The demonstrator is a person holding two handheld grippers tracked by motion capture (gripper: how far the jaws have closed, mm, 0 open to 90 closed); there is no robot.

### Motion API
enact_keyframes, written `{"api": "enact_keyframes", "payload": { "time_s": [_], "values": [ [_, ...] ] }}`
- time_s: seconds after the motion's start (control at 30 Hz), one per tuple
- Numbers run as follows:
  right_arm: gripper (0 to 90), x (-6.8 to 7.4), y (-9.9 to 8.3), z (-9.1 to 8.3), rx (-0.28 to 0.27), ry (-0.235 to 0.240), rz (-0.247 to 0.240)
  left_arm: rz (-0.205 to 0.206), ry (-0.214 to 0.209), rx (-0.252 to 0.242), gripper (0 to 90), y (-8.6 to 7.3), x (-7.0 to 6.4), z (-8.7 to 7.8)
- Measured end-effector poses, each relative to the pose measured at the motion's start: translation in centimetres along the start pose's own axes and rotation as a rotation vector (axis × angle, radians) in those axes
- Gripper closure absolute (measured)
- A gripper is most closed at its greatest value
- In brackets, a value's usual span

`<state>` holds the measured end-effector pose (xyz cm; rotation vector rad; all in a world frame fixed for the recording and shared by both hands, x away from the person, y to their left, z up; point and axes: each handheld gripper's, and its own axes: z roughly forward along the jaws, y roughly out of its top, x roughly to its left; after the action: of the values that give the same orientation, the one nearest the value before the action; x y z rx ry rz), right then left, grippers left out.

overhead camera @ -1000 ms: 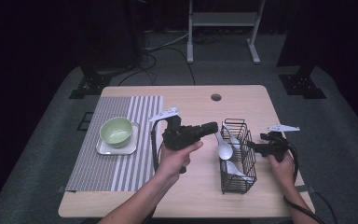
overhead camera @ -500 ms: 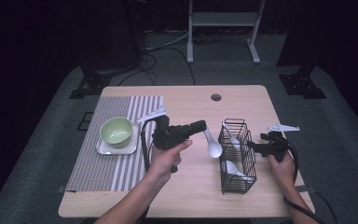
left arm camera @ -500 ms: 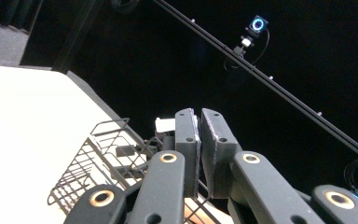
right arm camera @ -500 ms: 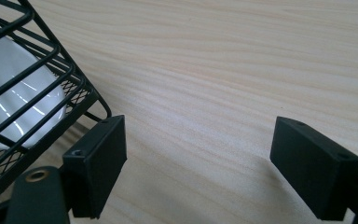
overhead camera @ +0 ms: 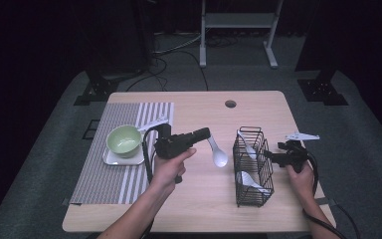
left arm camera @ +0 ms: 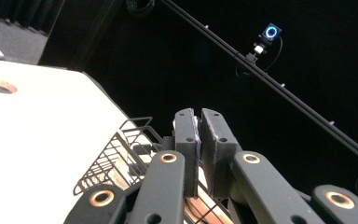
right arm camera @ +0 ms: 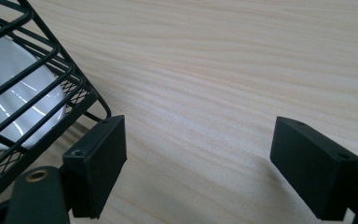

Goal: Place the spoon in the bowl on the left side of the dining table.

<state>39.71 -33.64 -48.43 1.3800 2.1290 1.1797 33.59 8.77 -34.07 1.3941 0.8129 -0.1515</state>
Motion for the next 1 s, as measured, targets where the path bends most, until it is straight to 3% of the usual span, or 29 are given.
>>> {"api": "enact_keyframes", "payload": {
  "time_s": [0.4, 0.5, 1.0],
  "values": [
    [17.3, 0.0, 0.0, 0.0, 0.001, -0.001, 0.000, -0.027, 0.043, -0.025, 85.7, -0.5, 1.6, -1.3],
    [17.3, 0.0, 0.0, 0.0, 0.002, -0.001, 0.000, -0.055, 0.060, -0.032, 85.7, -0.8, 2.5, -1.9],
    [17.3, 0.0, 0.0, 0.0, 0.004, 0.000, 0.002, -0.064, 0.128, -0.067, 85.7, -0.3, 4.2, -4.1]
  ]
}}
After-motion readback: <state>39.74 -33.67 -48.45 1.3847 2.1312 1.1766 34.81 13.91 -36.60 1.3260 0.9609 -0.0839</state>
